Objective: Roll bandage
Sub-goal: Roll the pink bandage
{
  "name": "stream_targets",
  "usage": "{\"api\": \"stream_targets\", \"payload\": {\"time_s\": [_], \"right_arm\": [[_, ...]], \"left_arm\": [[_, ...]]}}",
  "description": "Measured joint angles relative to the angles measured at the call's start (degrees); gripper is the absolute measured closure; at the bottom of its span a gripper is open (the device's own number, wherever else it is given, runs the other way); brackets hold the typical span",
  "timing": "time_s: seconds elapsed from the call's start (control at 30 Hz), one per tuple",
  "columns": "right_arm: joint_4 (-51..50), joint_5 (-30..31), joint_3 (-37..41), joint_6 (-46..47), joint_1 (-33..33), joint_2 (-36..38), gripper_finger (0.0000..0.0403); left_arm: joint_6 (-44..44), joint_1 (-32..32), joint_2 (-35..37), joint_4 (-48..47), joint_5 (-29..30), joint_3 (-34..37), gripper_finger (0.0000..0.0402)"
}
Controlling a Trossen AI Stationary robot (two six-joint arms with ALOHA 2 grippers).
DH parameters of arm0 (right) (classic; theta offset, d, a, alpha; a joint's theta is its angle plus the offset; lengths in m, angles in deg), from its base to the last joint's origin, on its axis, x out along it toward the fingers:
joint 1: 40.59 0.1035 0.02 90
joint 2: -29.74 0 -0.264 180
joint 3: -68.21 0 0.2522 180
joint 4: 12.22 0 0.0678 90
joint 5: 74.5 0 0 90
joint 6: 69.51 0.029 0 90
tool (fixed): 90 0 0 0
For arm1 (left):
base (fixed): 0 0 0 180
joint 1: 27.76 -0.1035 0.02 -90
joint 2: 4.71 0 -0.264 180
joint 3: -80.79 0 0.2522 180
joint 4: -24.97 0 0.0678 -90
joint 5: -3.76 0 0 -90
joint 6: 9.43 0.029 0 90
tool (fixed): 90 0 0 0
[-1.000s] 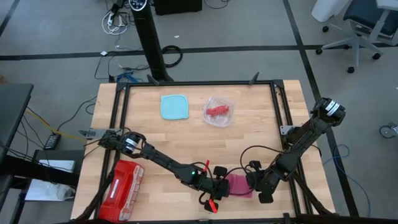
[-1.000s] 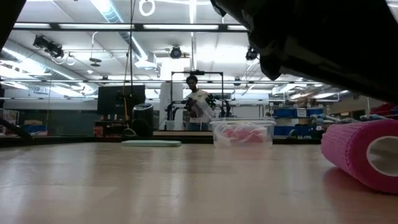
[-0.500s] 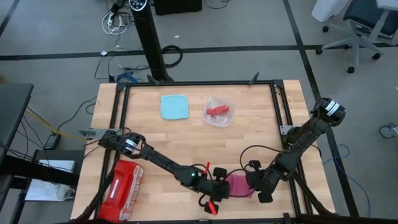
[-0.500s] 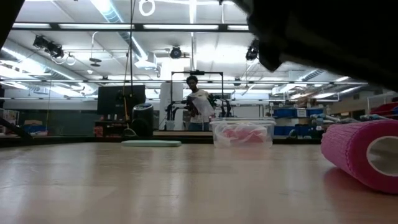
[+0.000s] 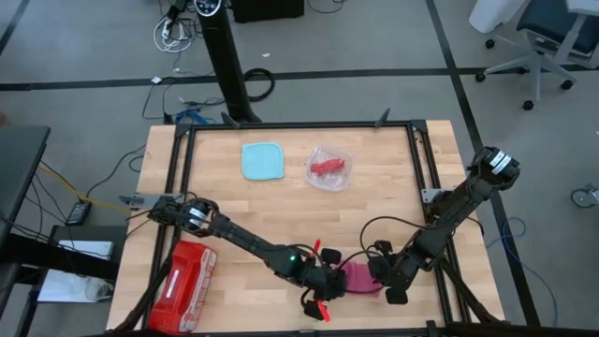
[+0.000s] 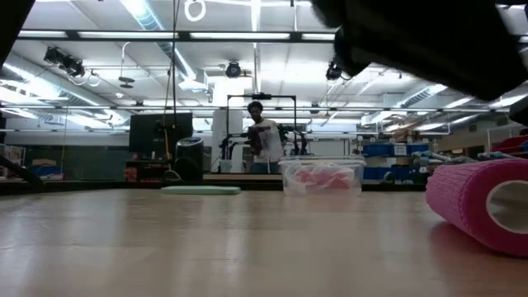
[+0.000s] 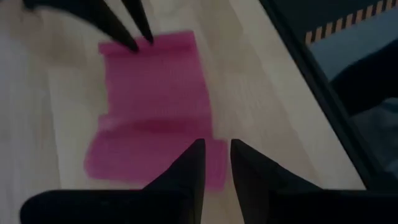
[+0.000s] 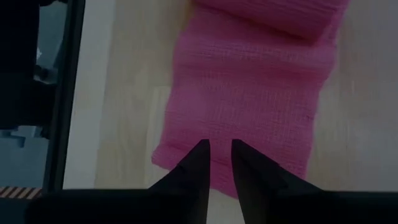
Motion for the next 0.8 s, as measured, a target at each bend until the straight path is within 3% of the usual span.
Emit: {"api": "stream_targets", "payload": {"time_s": [0.2, 0.8], "right_arm": [[-1.72, -1.00, 0.00, 0.46, 0.98, 0.00, 0.0336], [-5.69, -2.28, 0.02, 3.56, 2.05, -0.02, 0.0337]], "left_arm": [[0.35, -1.33, 0.00, -5.41, -5.66, 0.04, 0.0321], [12.08, -2.15, -0.21, -7.33, -1.70, 0.25, 0.0321]]}}
